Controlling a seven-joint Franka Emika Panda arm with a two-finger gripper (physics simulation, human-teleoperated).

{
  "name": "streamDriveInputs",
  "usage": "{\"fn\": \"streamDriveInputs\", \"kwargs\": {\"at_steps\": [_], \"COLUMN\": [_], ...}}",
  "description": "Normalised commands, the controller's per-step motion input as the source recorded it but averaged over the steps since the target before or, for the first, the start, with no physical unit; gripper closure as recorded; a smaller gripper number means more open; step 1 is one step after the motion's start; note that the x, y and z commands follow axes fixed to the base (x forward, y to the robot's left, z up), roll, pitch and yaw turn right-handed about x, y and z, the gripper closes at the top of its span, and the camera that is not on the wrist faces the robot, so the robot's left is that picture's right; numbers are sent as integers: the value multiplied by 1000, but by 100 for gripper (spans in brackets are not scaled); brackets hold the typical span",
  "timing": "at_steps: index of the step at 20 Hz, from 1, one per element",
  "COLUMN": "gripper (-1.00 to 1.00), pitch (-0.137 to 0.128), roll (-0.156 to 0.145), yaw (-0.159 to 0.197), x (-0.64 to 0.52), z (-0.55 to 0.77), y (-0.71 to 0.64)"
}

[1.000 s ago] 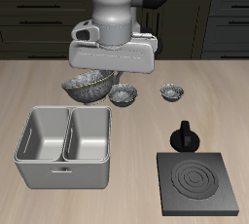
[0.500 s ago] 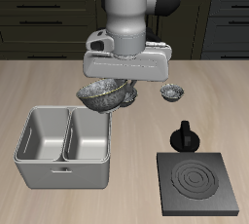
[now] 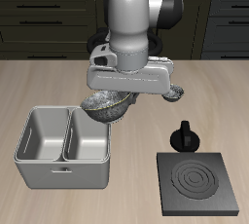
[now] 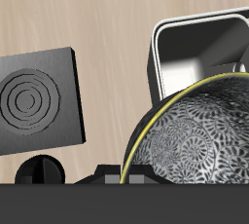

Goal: Place the largest bowl in the left side of the drainer and the medium bowl in the right side

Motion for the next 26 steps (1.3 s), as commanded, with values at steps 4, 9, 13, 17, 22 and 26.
{"fn": "streamDriveInputs", "kwargs": {"at_steps": [4, 9, 13, 17, 22, 26], "gripper": [100, 100, -100, -100, -100, -100], "pitch": [17, 23, 17, -12, -56, -104], "roll": [20, -26, -33, -65, -15, 28], "yaw": [8, -2, -46, -18, 38, 70], "x": [-38, -17, -54, -162, -331, -658], "z": [-149, -122, -77, 74, 396, 661], "y": [76, -174, -219, -341, -238, -91]}}
